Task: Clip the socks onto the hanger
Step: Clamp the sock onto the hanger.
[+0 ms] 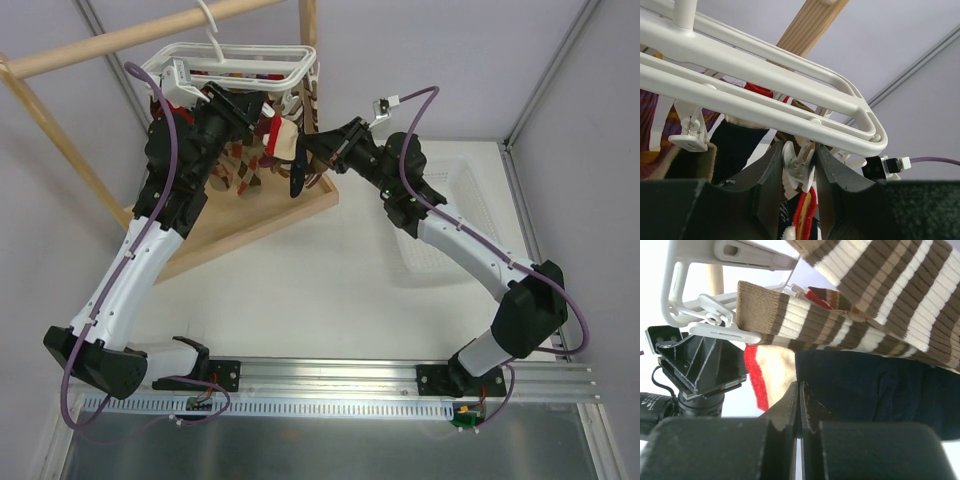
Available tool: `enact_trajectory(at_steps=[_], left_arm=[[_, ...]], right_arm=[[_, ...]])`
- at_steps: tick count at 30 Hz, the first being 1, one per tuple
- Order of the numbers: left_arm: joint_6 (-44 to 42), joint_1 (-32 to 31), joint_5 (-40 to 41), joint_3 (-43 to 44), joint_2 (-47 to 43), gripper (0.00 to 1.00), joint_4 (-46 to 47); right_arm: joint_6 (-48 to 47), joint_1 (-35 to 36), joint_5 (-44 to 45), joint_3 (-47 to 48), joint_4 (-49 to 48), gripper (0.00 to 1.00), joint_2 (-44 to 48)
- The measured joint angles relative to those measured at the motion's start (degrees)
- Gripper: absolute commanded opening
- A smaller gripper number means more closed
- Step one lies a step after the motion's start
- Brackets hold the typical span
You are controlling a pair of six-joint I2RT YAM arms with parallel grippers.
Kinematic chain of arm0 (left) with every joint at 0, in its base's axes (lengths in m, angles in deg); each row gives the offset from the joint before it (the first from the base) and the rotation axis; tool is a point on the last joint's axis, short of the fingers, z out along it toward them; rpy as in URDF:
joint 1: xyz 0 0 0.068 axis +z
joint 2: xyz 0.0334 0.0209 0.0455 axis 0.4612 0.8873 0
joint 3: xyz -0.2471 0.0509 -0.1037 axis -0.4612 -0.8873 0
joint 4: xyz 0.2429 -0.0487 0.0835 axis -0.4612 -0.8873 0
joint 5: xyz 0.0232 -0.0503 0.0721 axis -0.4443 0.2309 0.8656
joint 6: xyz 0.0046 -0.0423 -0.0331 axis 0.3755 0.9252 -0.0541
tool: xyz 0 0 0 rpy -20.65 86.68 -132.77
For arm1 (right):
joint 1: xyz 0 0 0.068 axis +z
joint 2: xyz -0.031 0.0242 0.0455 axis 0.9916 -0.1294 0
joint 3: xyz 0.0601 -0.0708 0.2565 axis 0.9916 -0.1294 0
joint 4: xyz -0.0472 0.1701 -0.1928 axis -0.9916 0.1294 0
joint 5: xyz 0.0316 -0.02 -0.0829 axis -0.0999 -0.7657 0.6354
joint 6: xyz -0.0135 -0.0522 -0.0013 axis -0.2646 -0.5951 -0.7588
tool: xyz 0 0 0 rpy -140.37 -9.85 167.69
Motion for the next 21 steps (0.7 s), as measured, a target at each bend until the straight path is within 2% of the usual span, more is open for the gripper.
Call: enact_trajectory(at_steps=[21], left_arm=[[-3.0,-0.8,2.1,1.1,2.5,0.00,0.8]], right_arm=[[3.0,1.8,2.6,-1.5,-5.0,0.01,-0.2]])
